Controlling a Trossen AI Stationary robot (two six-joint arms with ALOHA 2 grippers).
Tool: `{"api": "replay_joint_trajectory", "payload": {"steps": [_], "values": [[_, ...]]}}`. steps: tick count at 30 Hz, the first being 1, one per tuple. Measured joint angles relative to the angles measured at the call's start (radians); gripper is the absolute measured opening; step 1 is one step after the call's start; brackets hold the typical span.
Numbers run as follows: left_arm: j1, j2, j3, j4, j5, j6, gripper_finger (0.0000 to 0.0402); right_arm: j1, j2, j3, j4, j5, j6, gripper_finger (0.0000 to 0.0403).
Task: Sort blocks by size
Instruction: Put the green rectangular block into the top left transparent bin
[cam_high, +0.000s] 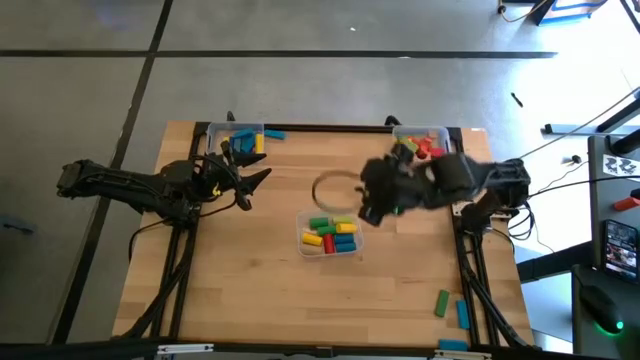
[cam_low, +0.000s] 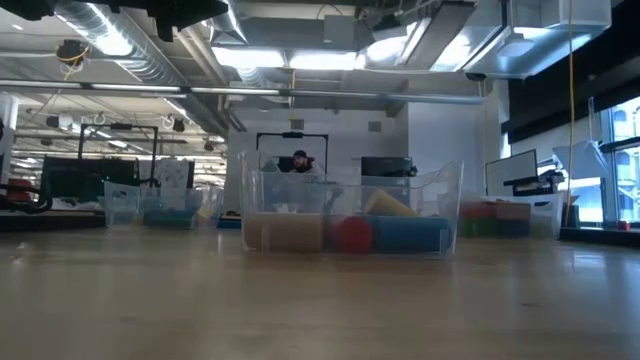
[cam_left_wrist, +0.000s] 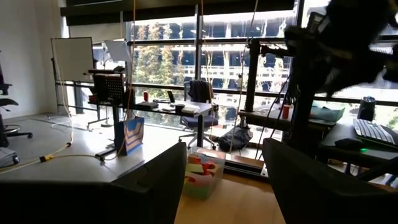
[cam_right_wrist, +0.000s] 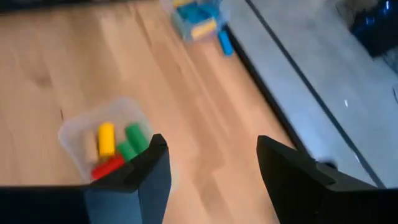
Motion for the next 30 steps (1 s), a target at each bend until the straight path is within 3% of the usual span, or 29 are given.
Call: {"api": "replay_joint_trajectory", "payload": {"steps": [8,19,30], "values": [[0.000,0.000,0.000,0.000,0.000,0.000,0.0210,0.174,-0.036,-0.209,-0.051,-0.022,0.324,0.0225],[0.000,0.000,0.000,0.004,0.000,-0.001,0.0210,0.265,-0.146,-0.528,-0.053,-0.238,0.711,0.0225],[0.000,0.000,0.000,0.018,0.000,0.000,0.0210,0.370,-0.153,-0.736,-0.050,-0.510,1.052,0.0225]]}}
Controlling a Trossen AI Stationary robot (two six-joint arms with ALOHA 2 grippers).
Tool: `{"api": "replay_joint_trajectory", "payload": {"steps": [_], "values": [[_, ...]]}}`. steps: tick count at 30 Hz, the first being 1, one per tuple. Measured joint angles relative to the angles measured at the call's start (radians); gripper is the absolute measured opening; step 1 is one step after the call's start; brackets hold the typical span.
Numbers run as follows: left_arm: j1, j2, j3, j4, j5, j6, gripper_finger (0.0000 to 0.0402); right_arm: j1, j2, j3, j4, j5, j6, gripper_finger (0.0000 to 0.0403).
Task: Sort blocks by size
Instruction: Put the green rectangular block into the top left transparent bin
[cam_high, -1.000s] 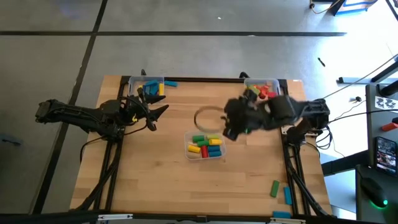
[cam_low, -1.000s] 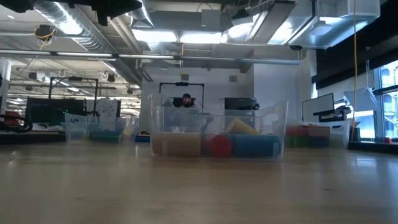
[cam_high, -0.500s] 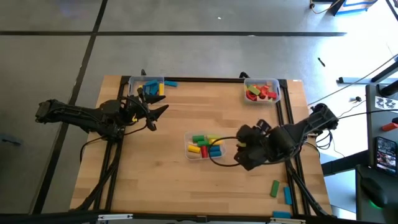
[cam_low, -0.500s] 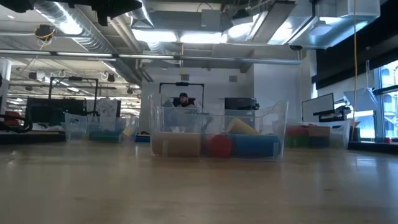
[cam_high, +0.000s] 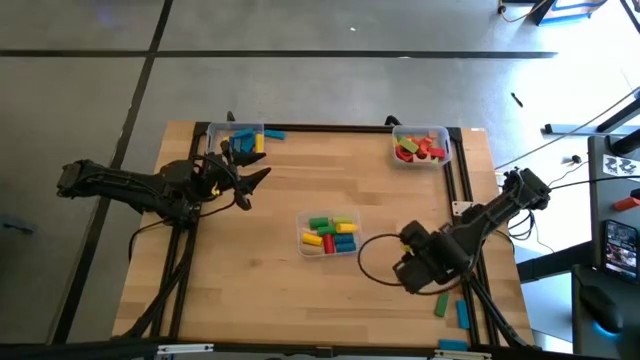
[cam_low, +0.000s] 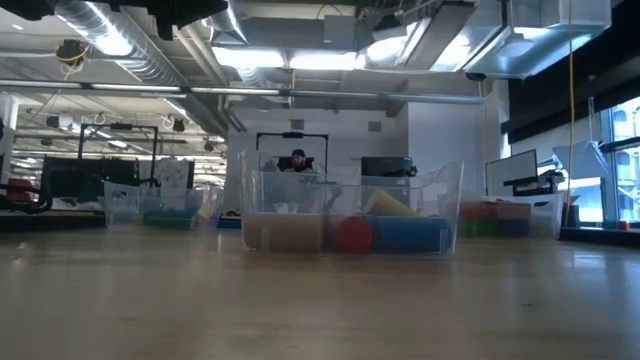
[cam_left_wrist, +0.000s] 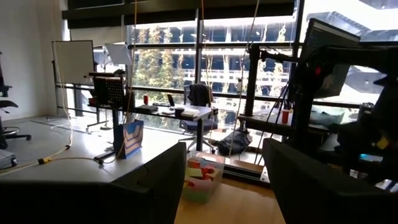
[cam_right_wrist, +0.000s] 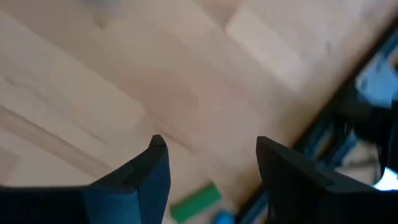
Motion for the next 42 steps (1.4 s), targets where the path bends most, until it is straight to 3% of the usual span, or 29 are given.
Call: {"api": "replay_joint_trajectory", "payload": {"steps": [8,19,23,42], "values": [[0.000,0.000,0.000,0.048,0.000,0.004,0.0210,0.089,0.000,-0.134,0.128,-0.212,0.185,0.0225],[0.000,0.000,0.000,0.095,0.000,0.055,0.0210,0.276,0.000,-0.397,0.573,-0.438,0.718,0.0225],[0.000,0.000,0.000,0.100,0.000,0.059,0.0210,0.329,0.000,-0.476,0.700,-0.439,0.853,0.0225],[0.000,0.000,0.000,0.110,0.000,0.057,0.0210,0.343,0.029,-0.586,0.821,-0.389,0.845,0.0225]]}}
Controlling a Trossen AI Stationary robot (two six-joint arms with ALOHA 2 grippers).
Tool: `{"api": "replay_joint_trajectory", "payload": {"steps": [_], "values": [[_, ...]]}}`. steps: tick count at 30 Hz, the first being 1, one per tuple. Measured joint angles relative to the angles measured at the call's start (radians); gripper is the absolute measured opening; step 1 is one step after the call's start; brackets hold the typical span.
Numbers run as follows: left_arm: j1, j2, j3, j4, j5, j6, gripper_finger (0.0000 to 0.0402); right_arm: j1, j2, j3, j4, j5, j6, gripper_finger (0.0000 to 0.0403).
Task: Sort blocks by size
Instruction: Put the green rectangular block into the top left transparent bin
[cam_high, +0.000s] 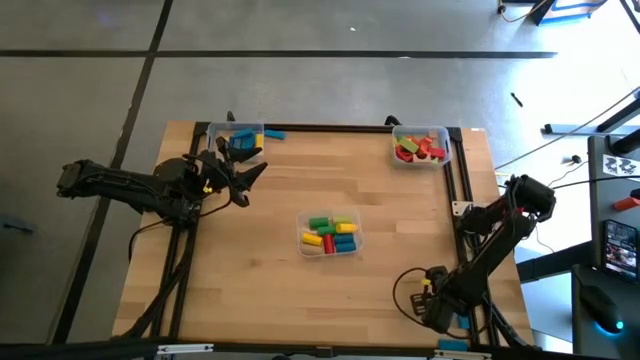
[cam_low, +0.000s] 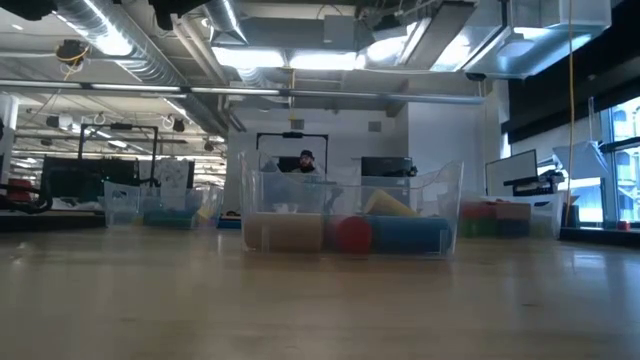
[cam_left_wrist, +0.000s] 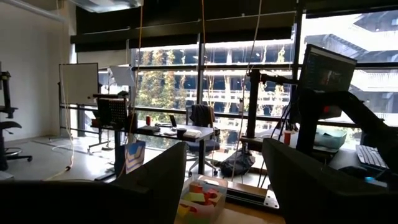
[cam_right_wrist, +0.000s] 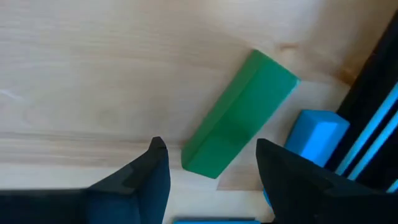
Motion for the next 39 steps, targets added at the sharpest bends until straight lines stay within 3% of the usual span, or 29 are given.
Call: {"api": "replay_joint_trajectory", "payload": {"steps": [12,28,34,39], "values": [[0.000,0.000,0.000,0.002,0.000,0.000,0.0210,-0.002,0.014,-0.040,0.060,-0.012,-0.023,0.0225],[0.000,0.000,0.000,0.004,0.000,0.000,0.0210,-0.146,0.011,-0.040,0.038,0.037,-0.461,0.0225],[0.000,0.000,0.000,0.004,0.000,0.000,0.0210,-0.208,0.003,-0.040,0.040,0.084,-0.540,0.0225],[0.000,0.000,0.000,0.001,0.000,0.001,0.0210,-0.183,0.003,-0.040,0.042,0.040,-0.531,0.0225]]}}
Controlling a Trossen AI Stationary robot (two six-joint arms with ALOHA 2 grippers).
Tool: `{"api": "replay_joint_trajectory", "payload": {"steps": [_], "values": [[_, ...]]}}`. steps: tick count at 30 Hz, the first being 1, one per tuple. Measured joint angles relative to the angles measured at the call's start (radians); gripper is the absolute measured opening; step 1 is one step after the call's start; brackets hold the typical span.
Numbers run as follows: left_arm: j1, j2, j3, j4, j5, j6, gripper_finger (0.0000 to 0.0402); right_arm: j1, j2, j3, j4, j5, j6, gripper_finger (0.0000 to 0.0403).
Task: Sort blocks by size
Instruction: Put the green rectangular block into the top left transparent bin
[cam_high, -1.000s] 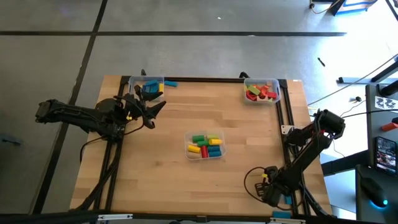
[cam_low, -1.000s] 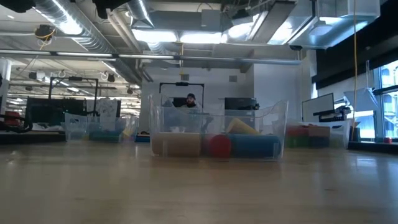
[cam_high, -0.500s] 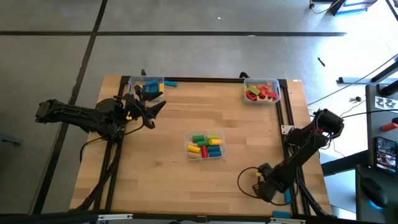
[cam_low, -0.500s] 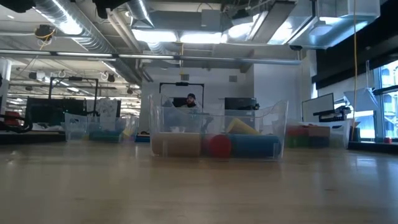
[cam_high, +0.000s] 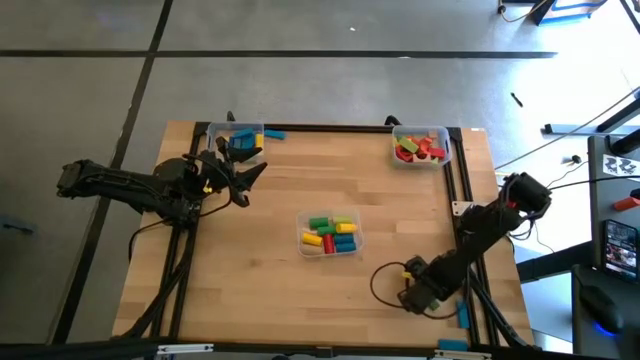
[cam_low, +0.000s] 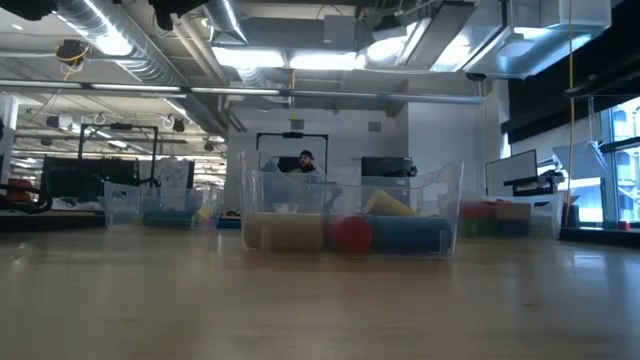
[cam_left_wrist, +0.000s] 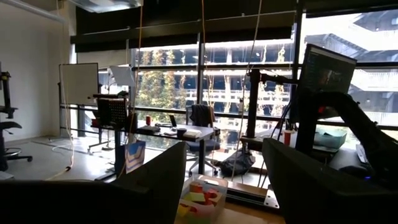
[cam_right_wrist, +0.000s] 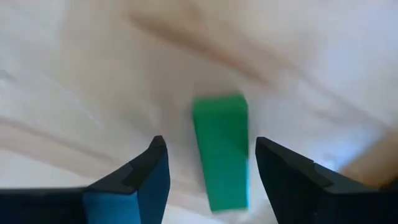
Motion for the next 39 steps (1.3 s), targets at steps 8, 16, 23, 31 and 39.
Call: {"api": "replay_joint_trajectory", "payload": {"steps": [8,16,23,31,39], "values": [[0.000,0.000,0.000,-0.001,0.000,0.004,0.0210,0.065,0.005,0.000,-0.001,0.034,0.015,0.0225],[0.000,0.000,0.000,0.000,0.000,-0.001,0.0210,0.073,0.000,-0.034,0.029,0.068,0.041,0.0225],[0.000,0.000,0.000,0.000,0.000,0.004,0.0210,0.073,0.001,-0.037,0.024,0.069,0.041,0.0206],[0.000,0.000,0.000,0.000,0.000,0.005,0.0210,0.073,0.002,-0.039,0.008,0.071,0.040,0.0107],[0.000,0.000,0.000,0.000,0.000,0.006,0.0210,0.073,0.003,-0.040,0.007,0.094,0.037,0.0087]]}}
